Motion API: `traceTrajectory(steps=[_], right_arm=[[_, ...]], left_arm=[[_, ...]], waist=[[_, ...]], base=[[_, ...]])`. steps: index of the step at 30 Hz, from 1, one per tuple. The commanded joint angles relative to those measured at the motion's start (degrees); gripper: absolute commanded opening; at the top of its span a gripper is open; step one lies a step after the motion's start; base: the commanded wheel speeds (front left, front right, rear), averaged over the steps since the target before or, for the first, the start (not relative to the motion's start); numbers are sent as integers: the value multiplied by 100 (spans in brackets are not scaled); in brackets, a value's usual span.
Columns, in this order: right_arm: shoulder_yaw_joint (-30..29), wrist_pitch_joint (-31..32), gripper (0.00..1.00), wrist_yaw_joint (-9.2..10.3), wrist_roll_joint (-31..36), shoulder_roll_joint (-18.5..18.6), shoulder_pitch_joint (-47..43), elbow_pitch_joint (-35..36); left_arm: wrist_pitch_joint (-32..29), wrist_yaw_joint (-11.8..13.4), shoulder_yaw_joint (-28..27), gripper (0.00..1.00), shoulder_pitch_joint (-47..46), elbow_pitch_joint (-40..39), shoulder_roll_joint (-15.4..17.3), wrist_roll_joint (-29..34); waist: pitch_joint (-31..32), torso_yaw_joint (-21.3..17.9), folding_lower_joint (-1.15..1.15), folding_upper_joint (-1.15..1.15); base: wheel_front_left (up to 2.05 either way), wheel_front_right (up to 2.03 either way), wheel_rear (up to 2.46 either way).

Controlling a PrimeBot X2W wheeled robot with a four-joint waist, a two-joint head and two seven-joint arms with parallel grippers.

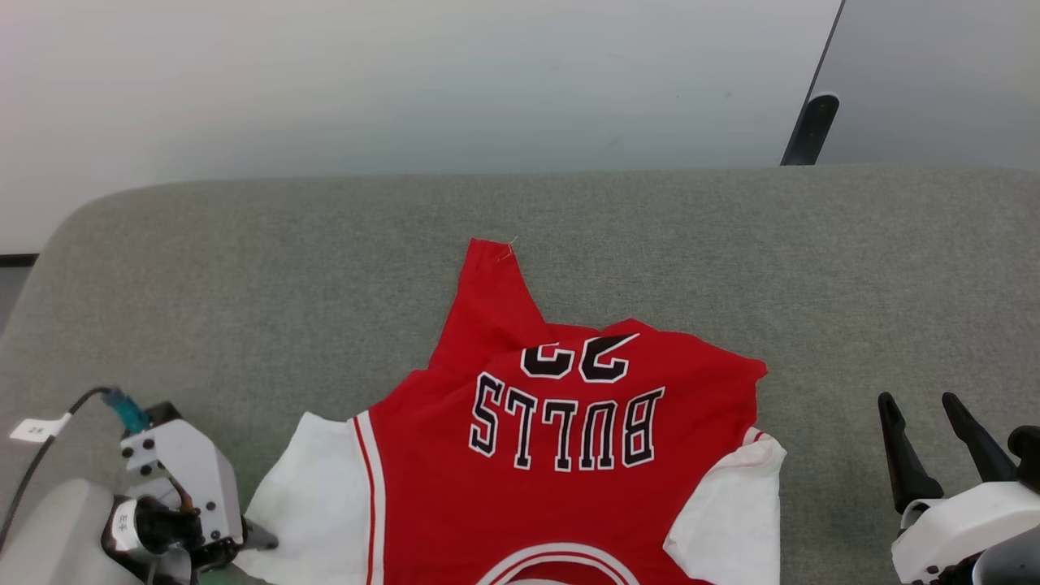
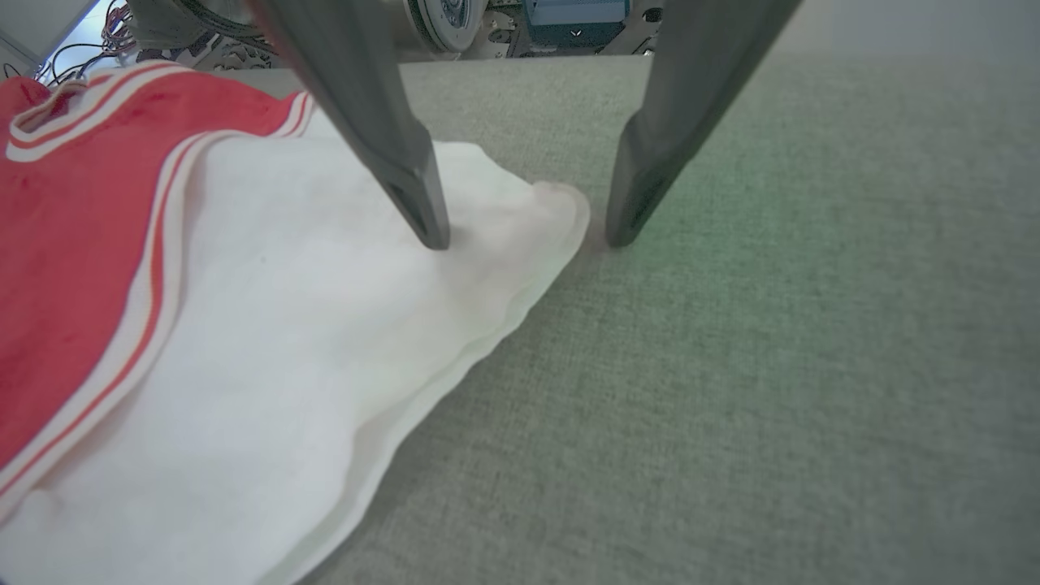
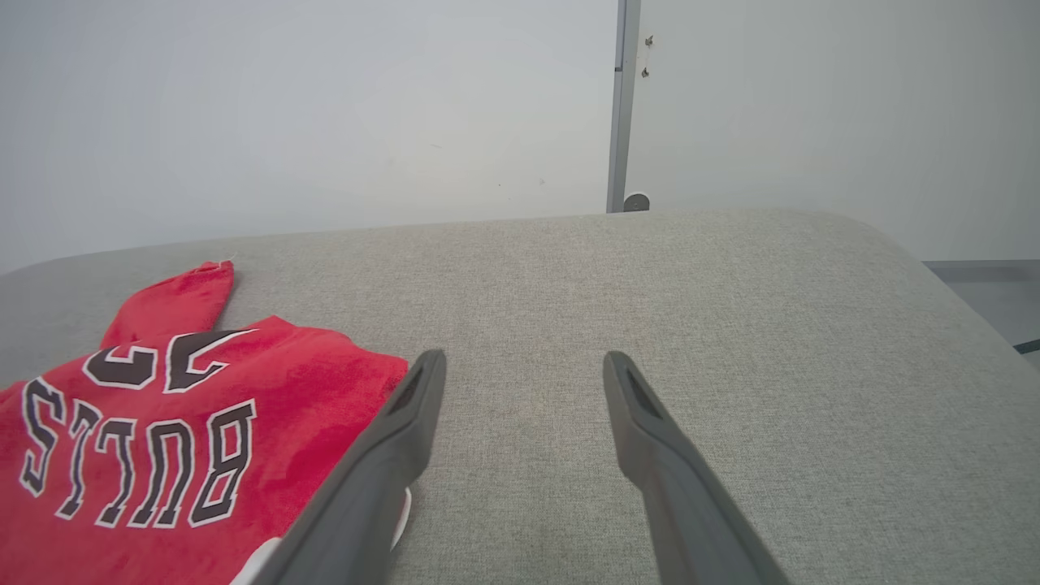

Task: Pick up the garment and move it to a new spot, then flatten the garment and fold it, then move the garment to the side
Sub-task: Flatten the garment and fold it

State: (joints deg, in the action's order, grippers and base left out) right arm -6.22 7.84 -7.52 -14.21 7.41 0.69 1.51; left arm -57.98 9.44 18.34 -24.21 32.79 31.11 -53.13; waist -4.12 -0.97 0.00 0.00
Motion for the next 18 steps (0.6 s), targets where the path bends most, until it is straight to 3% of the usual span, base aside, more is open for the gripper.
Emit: traceTrajectory(steps=[1,5,6,7,8,9,18], right_arm=[[-16,-6,100,4,-54,19,87,14],[16,96,100,3,-87,15,103,26],[69,151,100,3,-114,22,109,39],[127,224,100,3,-134,38,102,44],[203,283,100,4,-155,68,93,65],[294,366,100,3,-207,79,74,78],[997,1919,100,4,-721,312,-305,351]], left_arm=[[-85,118,-14,100,-8,97,-51,-40],[-77,112,24,100,-2,183,-120,-57],[8,38,18,89,-13,176,-130,-56],[91,1,-31,49,-15,185,-165,-109],[133,-37,-59,31,-11,221,-218,-150],[184,-103,-40,1,-11,242,-246,-140],[561,-422,-24,0,-143,552,-371,-139]], waist=[[-28,-12,0,0],[-64,17,0,0],[-71,26,0,0],[-78,36,0,0],[-85,47,0,0],[-89,57,0,0],[-87,146,0,0]], base=[[0,0,0],[0,0,0],[0,0,0],[0,0,0],[0,0,0],[0,0,0],[0,0,0]])
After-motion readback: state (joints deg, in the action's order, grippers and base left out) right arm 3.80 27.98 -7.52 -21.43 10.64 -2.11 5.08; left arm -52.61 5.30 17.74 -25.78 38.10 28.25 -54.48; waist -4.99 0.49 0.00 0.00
